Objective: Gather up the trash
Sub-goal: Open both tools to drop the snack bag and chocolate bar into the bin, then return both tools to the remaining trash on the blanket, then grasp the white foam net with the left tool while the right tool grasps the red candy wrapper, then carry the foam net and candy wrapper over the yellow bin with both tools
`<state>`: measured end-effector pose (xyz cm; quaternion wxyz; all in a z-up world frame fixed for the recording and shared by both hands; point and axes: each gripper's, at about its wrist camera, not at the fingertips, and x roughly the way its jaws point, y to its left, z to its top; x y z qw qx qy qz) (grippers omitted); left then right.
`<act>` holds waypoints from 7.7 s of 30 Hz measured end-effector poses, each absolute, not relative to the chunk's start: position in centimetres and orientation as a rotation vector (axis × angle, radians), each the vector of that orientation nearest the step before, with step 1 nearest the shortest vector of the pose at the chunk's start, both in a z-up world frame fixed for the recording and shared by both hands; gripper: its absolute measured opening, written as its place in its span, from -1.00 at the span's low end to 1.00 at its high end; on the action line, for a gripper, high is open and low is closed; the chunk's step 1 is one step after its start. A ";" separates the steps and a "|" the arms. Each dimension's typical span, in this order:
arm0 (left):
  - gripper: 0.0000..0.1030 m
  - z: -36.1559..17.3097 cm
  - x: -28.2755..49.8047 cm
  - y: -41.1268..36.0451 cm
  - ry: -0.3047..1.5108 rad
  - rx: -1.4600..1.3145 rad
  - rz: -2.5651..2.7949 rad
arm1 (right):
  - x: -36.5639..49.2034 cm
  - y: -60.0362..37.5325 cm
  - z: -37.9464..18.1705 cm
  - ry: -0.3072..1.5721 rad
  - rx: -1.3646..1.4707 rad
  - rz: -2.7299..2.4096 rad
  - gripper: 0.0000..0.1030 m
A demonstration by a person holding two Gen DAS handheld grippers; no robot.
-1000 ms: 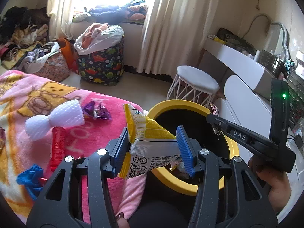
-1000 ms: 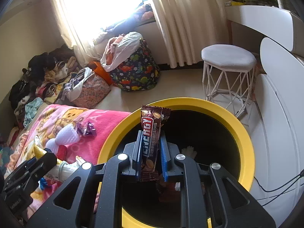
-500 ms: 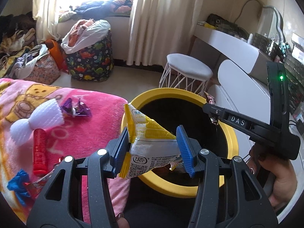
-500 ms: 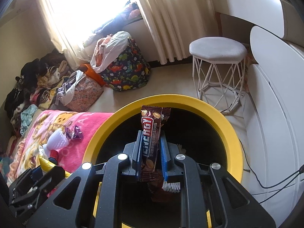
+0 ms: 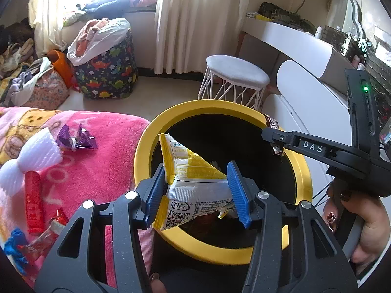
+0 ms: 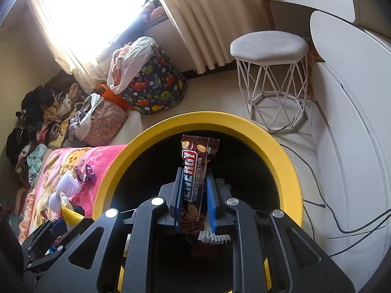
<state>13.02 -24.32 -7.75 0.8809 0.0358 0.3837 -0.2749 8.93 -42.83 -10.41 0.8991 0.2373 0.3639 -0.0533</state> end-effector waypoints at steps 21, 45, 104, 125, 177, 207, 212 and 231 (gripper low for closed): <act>0.79 -6.0 13.3 -20.0 0.747 -0.016 -0.470 | 8.9 -41.2 -9.0 0.703 0.467 -0.074 0.05; 0.79 -4.2 13.7 -10.6 0.673 -0.130 -0.295 | 8.8 -32.6 -6.1 0.681 0.341 0.100 0.05; -0.15 -10.6 21.6 3.3 0.853 -0.404 -0.154 | 14.0 -15.4 -14.3 1.063 0.189 0.338 -0.73; -0.94 -7.4 17.6 3.9 0.756 -0.443 -0.196 | 11.6 -17.2 -11.4 0.953 0.240 0.389 -0.76; -0.96 1.2 12.3 -5.9 0.590 -0.272 -0.385 | 8.3 -28.2 -4.1 0.687 0.379 0.258 -0.76; -0.96 0.8 11.8 -12.3 0.622 -0.156 -0.468 | 7.9 -36.4 -4.5 0.623 0.487 0.117 -0.76; -0.95 0.6 11.8 -13.5 0.625 -0.129 -0.485 | 7.9 -37.7 -4.7 0.618 0.497 0.079 -0.76; -0.95 -1.1 11.7 -16.4 0.664 -0.075 -0.536 | 7.7 -40.7 -6.1 0.617 0.502 -0.028 -0.76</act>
